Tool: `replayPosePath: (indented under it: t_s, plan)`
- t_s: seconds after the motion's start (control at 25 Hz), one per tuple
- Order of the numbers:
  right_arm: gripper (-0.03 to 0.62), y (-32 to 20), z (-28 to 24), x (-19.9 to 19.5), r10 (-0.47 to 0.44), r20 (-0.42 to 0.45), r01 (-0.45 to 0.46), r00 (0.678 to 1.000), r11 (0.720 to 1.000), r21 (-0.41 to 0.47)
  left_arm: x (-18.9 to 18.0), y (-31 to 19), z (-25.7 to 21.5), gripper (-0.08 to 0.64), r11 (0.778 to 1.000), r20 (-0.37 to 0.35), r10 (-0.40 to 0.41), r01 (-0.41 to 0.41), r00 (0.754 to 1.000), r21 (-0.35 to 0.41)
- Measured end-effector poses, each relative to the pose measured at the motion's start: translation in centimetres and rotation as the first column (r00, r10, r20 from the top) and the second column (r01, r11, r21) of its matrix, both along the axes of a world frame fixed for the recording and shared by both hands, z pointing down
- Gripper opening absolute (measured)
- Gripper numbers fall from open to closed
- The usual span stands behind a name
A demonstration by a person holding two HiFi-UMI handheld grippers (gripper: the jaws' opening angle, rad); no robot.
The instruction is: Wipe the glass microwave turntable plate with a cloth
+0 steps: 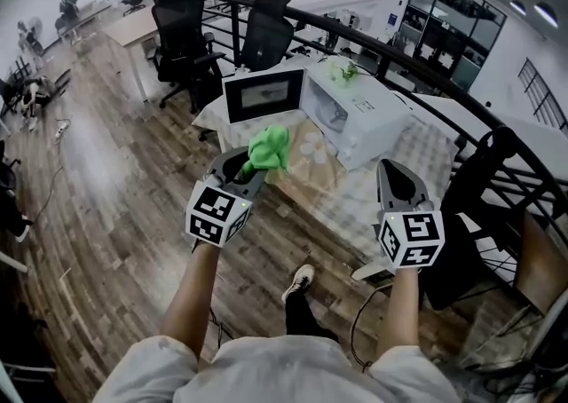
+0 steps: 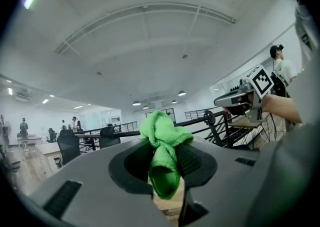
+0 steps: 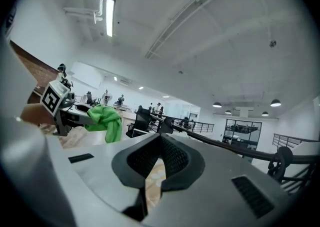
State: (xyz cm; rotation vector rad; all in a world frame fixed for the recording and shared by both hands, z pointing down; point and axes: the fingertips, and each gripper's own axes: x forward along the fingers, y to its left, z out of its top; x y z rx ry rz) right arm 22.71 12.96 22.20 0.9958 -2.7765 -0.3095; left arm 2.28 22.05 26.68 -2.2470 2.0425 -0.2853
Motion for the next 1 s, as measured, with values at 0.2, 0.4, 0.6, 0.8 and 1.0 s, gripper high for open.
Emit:
replayPosePath:
  t_s: [0.2,0.4,0.6,0.8,1.0]
  plan:
    - [0.014,-9.3,1.7,-3.2,0.002,-0.022,-0.003,1.0,1.0,-0.014,-3.5,-9.1,1.2,0.124,1.0,0.002,-0.005,0.005,1.0,-0.009]
    - [0.014,-19.3,1.4,-6.2,-0.014,-0.027,0.013,1.0,0.999,-0.035,-6.5,-19.2,-0.1,0.124,1.0,-0.001,-0.014,0.014,1.0,-0.006]
    - [0.014,-27.5,0.9,-8.7,-0.013,-0.016,0.013,1.0,0.999,-0.03,-8.5,-27.7,-0.5,0.124,1.0,0.003,-0.005,0.005,1.0,-0.021]
    - [0.014,-31.7,2.6,-10.3,0.01,-0.028,-0.012,1.0,0.998,-0.067,-10.1,-33.5,1.8,0.124,0.996,-0.006,0.035,-0.036,0.999,-0.082]
    - [0.014,-34.6,7.6,-11.5,0.05,-0.051,-0.058,0.997,0.983,-0.171,-12.2,-39.4,8.3,0.124,0.979,-0.005,0.099,-0.098,0.995,-0.181]
